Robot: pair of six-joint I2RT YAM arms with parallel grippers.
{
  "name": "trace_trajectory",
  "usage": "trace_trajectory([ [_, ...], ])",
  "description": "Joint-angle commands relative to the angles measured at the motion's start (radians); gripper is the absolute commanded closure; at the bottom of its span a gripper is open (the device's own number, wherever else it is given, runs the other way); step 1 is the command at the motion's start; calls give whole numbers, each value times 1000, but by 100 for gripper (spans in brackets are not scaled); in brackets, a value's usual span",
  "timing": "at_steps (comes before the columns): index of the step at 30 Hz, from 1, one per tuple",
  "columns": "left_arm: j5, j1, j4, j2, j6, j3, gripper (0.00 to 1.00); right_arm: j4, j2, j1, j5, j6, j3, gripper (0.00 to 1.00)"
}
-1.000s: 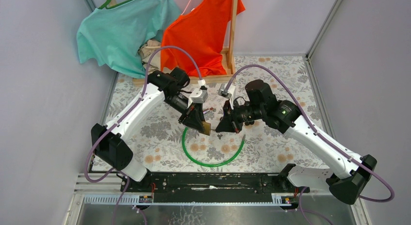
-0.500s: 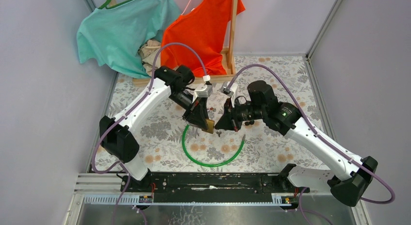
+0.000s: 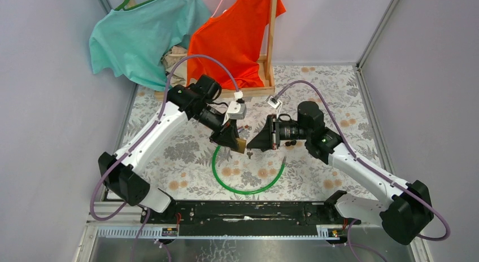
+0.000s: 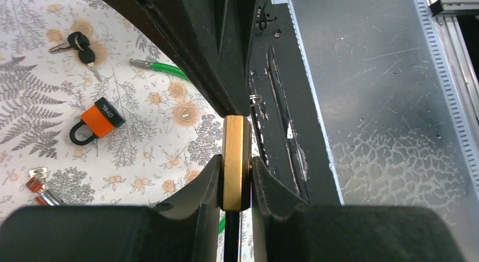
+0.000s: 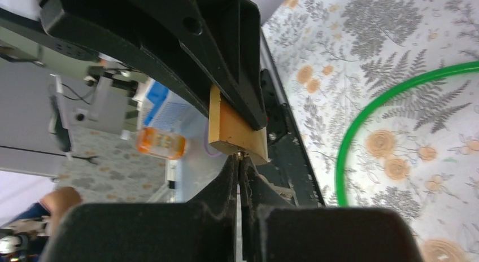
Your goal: Unlock with the key
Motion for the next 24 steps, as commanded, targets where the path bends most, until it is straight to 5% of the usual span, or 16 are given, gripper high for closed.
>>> trace_trajectory([
  [1, -29, -9, 214, -36, -84, 16, 100, 365, 5, -19, -118, 308, -42, 100],
  [8, -87, -10, 171, -51, -75, 48, 100, 601, 80, -66, -153, 574, -143, 100],
  [15, -178, -10, 182, -98, -55, 22, 100, 519, 102, -79, -168, 607, -144, 100],
  [20, -128, -9, 171, -107, -131, 32, 100, 268, 10, -80, -132, 302, -69, 50],
  [24, -15, -9, 148, -92, -202, 47, 100, 152, -49, -80, -117, 156, -22, 40],
])
